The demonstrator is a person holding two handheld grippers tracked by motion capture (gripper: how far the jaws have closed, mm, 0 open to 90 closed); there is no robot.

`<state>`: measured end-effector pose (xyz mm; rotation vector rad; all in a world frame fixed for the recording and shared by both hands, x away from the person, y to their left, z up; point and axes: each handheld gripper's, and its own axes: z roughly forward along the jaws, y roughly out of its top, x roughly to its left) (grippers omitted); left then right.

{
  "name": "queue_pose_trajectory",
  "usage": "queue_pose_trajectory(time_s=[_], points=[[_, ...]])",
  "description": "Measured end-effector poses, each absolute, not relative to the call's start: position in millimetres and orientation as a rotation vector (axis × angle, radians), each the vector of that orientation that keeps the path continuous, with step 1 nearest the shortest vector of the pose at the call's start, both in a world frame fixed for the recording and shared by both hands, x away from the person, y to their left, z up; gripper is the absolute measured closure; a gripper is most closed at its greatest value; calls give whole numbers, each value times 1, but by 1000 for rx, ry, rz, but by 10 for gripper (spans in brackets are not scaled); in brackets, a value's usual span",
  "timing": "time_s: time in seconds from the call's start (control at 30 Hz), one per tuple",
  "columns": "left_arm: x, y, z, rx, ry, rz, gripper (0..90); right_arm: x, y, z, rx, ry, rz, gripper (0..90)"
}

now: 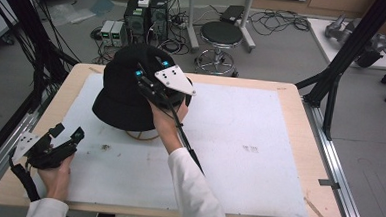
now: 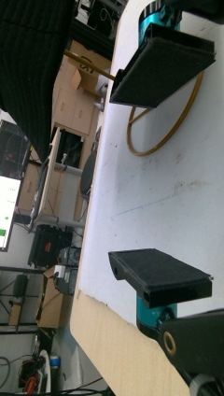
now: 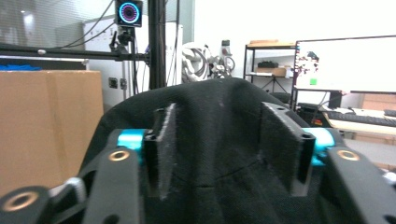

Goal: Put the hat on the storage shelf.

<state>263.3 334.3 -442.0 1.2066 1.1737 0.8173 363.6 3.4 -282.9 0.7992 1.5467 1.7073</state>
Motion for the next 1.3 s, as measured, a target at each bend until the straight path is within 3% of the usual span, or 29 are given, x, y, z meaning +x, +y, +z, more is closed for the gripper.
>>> queue_pose_trajectory(time_s=[0.23,0.33,1.3], points=[[263,334,-442,1205,1174,817,203,363,-4,-280,865,1529,1706,217],[263,334,-442,1205,1174,818,203,363,-11,-279,882,1530,1735,183],[265,333,-441,1208,1166,818,203,329,-124,-293,906,1573,1613,166]])
